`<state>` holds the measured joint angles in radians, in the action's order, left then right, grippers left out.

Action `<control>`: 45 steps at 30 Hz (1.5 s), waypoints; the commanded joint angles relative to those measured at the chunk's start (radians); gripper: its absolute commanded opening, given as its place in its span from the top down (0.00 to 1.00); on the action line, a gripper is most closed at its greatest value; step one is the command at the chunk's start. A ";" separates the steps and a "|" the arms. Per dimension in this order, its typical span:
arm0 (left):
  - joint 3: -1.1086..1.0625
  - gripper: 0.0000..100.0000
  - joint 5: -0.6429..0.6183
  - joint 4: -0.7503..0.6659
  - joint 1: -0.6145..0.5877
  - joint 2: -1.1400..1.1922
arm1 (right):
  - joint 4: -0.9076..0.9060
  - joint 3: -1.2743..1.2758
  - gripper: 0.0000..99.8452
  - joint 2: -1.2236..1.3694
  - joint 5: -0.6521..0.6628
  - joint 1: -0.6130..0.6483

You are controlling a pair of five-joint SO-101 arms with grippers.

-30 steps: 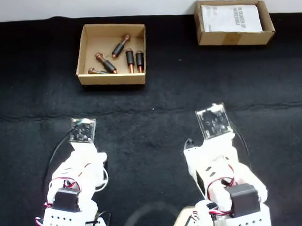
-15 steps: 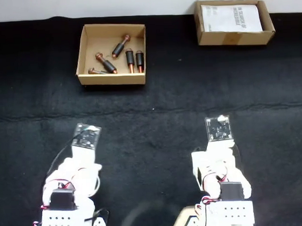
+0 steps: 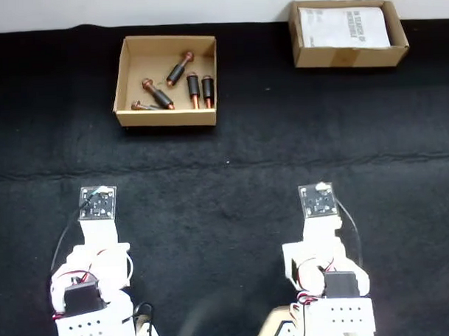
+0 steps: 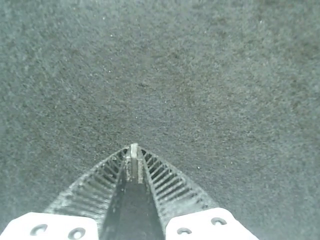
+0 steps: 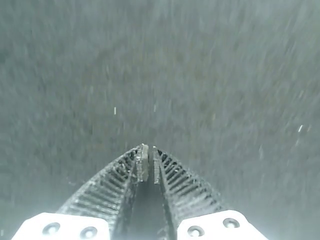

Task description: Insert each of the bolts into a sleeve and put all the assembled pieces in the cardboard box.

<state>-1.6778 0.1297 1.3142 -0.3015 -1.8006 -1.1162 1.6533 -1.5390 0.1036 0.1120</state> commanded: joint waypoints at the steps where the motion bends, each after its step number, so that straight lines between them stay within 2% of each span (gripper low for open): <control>1: -0.018 0.99 0.005 0.006 -0.016 -0.007 | -0.036 0.016 0.99 0.001 0.011 -0.008; 15: -0.018 0.99 0.005 0.006 -0.015 -0.007 | -0.048 0.053 0.99 -0.001 0.008 0.015; 20: -0.018 0.99 0.005 0.006 -0.015 -0.007 | -0.019 0.088 0.99 -0.001 0.008 -0.016; 45: -0.018 0.99 0.005 0.006 -0.015 -0.007 | -0.019 0.091 0.99 -0.001 0.008 -0.016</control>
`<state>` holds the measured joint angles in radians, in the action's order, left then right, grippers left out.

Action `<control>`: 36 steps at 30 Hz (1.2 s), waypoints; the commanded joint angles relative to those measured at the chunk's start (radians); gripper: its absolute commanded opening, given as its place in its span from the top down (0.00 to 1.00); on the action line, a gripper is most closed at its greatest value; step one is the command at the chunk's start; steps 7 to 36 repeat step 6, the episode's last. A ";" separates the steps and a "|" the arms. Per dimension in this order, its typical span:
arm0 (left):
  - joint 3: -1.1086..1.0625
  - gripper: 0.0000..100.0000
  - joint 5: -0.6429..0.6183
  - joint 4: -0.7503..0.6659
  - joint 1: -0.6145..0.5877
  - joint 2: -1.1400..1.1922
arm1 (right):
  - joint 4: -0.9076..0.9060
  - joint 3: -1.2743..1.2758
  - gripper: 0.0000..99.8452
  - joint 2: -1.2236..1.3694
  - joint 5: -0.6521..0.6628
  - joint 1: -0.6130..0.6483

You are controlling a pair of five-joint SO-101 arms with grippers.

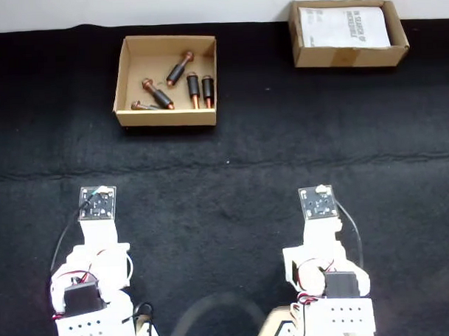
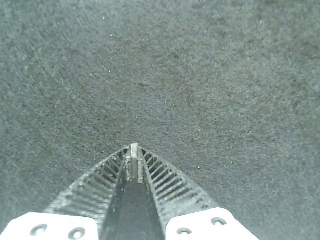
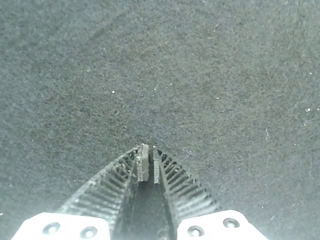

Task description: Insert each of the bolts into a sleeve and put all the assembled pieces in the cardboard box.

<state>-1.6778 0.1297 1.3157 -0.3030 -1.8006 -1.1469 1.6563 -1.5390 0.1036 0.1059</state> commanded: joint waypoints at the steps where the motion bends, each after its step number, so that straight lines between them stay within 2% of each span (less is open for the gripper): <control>1: -0.018 0.99 0.005 0.005 -0.013 -0.007 | 0.012 0.088 0.99 -0.001 0.008 -0.010; 36: -0.018 0.99 0.005 0.005 -0.013 -0.007 | 0.012 0.088 0.99 -0.001 0.008 -0.010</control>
